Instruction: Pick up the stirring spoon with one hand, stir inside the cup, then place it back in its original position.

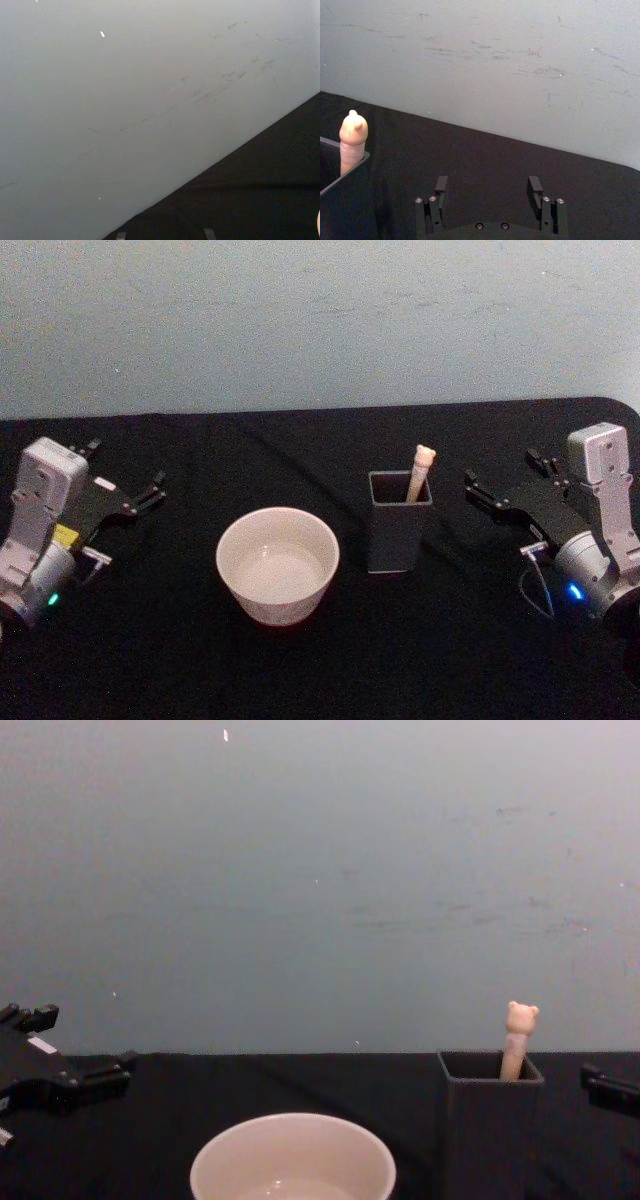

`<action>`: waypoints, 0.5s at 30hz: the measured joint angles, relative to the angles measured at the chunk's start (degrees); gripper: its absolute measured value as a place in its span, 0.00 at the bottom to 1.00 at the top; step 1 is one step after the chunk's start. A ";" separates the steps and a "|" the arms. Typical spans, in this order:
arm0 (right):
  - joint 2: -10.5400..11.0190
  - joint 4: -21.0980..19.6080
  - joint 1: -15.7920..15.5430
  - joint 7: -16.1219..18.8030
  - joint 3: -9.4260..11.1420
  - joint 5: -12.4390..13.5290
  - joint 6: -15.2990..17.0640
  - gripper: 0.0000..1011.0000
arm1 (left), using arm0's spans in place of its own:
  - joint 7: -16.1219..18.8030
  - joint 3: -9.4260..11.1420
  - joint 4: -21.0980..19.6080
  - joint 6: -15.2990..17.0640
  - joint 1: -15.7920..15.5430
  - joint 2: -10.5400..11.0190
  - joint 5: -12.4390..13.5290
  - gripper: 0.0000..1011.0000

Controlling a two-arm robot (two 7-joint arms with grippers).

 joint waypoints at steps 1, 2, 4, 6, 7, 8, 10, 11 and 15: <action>0.01 0.00 0.00 0.00 -0.01 0.00 0.00 0.99 | 0.00 0.00 0.00 0.00 0.00 0.00 0.00 0.99; 0.01 -0.01 0.00 0.00 -0.01 0.00 -0.01 0.99 | 0.00 0.00 0.00 0.00 0.00 0.00 0.00 0.99; 0.02 -0.02 0.00 0.00 -0.03 0.00 -0.02 0.99 | 0.00 0.00 0.00 0.00 0.00 0.00 0.00 0.99; 0.03 -0.03 0.00 0.00 -0.04 0.00 -0.03 0.99 | 0.00 0.00 0.00 0.00 0.00 0.00 0.00 0.99; 0.04 -0.05 0.01 0.00 -0.05 0.00 -0.04 0.99 | 0.00 0.00 0.00 0.00 0.00 0.00 0.00 0.99; 0.04 -0.05 0.00 0.00 -0.06 0.00 -0.04 0.99 | 0.00 0.00 0.00 0.00 0.00 0.00 0.00 0.99; 0.05 -0.06 0.01 0.00 -0.06 0.00 -0.04 0.99 | 0.00 0.00 0.00 0.00 0.00 0.00 0.00 0.99; 0.06 -0.07 0.01 0.00 -0.06 0.00 -0.05 0.99 | 0.00 0.00 0.00 0.00 0.00 0.00 0.00 0.99; 0.06 -0.08 0.01 -0.01 -0.07 0.00 -0.05 0.99 | 0.00 0.00 0.00 0.00 0.00 0.00 0.00 0.99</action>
